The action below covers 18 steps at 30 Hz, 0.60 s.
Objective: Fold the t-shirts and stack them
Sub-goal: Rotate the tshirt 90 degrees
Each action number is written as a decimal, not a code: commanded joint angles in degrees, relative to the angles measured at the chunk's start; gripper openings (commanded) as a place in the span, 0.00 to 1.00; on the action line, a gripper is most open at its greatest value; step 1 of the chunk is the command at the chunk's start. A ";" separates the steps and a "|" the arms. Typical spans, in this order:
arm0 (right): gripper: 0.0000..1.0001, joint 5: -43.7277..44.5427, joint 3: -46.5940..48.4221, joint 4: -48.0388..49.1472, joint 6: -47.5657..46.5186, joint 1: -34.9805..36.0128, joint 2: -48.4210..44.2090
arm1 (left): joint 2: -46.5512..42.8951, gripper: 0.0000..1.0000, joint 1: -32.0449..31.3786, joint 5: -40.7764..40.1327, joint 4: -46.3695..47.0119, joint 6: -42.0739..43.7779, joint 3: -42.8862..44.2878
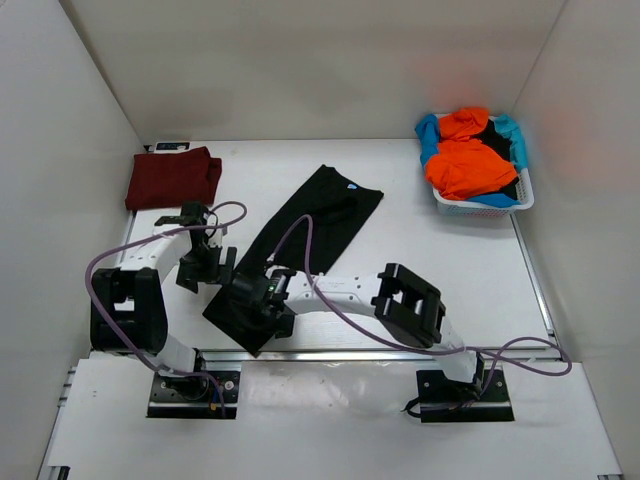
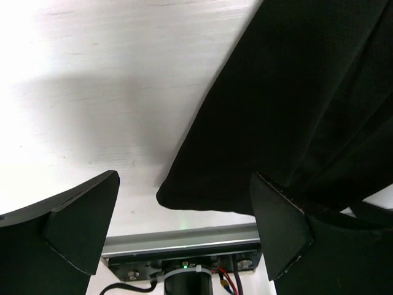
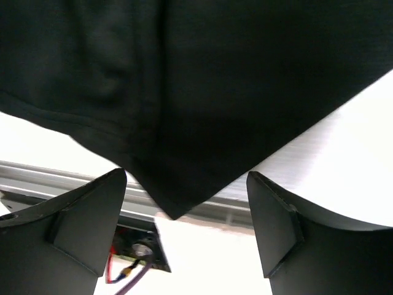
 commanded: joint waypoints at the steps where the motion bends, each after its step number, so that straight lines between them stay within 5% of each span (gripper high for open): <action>1: 0.77 3.13 7.50 -7.55 2.41 0.79 2.67 | -4.31 0.99 -1.79 0.34 3.52 -0.83 -1.52; 7: 0.76 0.23 11.74 -10.01 3.62 0.71 7.69 | -4.41 0.99 -0.75 -0.10 4.85 -0.30 -2.41; 10: 0.73 -1.62 1.68 -6.87 7.31 0.44 4.02 | -3.79 0.99 -0.04 0.34 5.02 0.84 -2.40; 14: 0.32 -4.78 -12.06 2.53 13.11 0.18 -2.67 | -3.61 0.99 -0.30 0.51 5.37 1.10 -2.58; 18: 0.24 -2.95 -15.95 1.33 11.99 -0.52 -5.31 | -4.57 0.99 -1.62 2.97 4.50 2.06 -2.41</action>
